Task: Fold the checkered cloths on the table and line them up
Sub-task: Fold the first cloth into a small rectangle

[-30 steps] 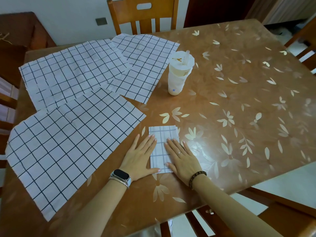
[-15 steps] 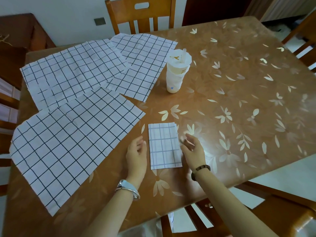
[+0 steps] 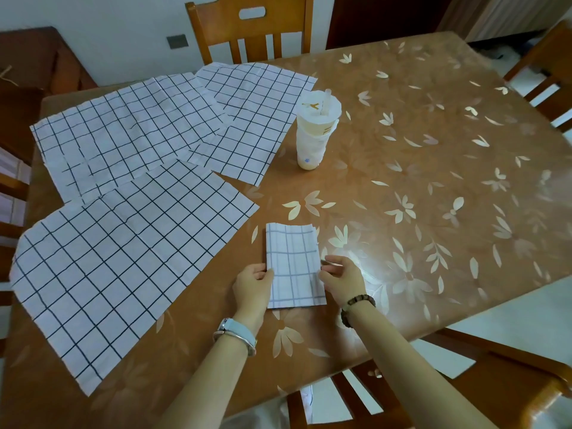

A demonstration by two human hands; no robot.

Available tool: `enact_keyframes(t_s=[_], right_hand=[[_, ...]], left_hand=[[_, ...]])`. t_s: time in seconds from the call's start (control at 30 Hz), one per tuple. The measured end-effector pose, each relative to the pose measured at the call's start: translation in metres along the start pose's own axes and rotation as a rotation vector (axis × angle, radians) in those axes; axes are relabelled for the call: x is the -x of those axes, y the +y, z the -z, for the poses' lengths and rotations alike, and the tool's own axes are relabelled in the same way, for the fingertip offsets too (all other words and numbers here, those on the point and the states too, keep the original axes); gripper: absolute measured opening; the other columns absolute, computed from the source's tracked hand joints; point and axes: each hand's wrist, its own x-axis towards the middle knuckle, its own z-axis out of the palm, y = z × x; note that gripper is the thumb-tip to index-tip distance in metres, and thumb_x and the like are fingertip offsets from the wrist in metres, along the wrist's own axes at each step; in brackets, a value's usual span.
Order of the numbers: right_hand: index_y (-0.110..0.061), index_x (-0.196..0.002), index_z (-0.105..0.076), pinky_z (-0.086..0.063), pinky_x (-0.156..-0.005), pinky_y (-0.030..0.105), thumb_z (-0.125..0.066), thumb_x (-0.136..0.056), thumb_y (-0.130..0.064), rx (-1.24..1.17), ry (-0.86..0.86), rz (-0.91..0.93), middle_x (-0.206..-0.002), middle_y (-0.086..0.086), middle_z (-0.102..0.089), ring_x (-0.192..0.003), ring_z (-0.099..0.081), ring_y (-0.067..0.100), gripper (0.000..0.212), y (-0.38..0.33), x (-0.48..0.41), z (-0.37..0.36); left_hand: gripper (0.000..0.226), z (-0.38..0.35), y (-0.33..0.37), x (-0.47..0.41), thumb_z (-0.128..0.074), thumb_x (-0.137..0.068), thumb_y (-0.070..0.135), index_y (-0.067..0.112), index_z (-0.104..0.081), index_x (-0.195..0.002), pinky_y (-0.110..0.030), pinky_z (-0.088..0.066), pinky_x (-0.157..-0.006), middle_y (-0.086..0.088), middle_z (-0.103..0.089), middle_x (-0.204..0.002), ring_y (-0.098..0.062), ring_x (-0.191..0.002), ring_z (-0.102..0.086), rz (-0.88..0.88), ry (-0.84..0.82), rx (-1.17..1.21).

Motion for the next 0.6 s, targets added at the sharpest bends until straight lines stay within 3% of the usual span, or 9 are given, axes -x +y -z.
enact_keyframes(t_s=[0.1,0.23,0.43,0.5,0.6], right_hand=[[-0.016,-0.109,-0.059,-0.052,-0.095,0.043,-0.064,-0.081,-0.006,-0.009,-0.020,-0.018,-0.091,-0.001,-0.070,-0.097,-0.066,0.021,0.029,-0.001,-0.001,-0.001],[-0.012,-0.110,-0.060,-0.054,-0.091,0.041,-0.065,-0.083,-0.006,-0.036,-0.042,-0.035,-0.093,0.004,-0.071,-0.093,-0.067,0.021,0.028,-0.001,0.000,-0.001],[-0.010,-0.119,-0.057,-0.053,-0.091,0.035,-0.067,-0.087,-0.020,-0.067,-0.105,-0.048,-0.098,0.002,-0.068,-0.097,-0.065,0.021,0.035,-0.009,0.004,0.001],[-0.009,-0.118,-0.059,-0.054,-0.092,0.042,-0.069,-0.086,-0.024,-0.171,-0.148,-0.109,-0.106,0.008,-0.069,-0.099,-0.067,0.025,0.037,-0.013,0.007,0.002],[-0.006,-0.107,-0.065,-0.056,-0.087,0.046,-0.068,-0.088,-0.021,-0.375,-0.238,-0.194,-0.105,0.014,-0.072,-0.098,-0.069,0.031,0.025,-0.026,0.019,0.004]], left_hand=[[0.016,0.000,0.004,-0.001,-0.059,-0.097,0.022,0.008,-0.067,-0.100,-0.030,-0.056,-0.061,-0.005,-0.072,-0.093,-0.020,-0.090,-0.069,-0.004,-0.070,0.059],[0.019,0.001,0.016,0.003,-0.056,-0.099,0.028,0.016,-0.060,-0.114,-0.018,-0.048,-0.059,0.001,-0.068,-0.104,-0.008,-0.090,-0.063,0.024,-0.167,0.168],[0.022,0.010,0.026,0.016,-0.052,-0.101,0.028,0.021,-0.053,-0.123,-0.020,-0.051,-0.062,0.001,-0.068,-0.106,-0.011,-0.094,-0.065,0.037,-0.291,0.298],[0.023,0.014,0.028,0.020,-0.053,-0.101,0.025,0.021,-0.054,-0.124,-0.023,-0.054,-0.066,0.000,-0.069,-0.109,-0.012,-0.096,-0.066,0.025,-0.316,0.339],[0.025,0.020,0.028,0.025,-0.056,-0.100,0.022,0.022,-0.055,-0.125,-0.027,-0.057,-0.074,-0.002,-0.070,-0.113,-0.013,-0.100,-0.068,0.007,-0.360,0.384]])
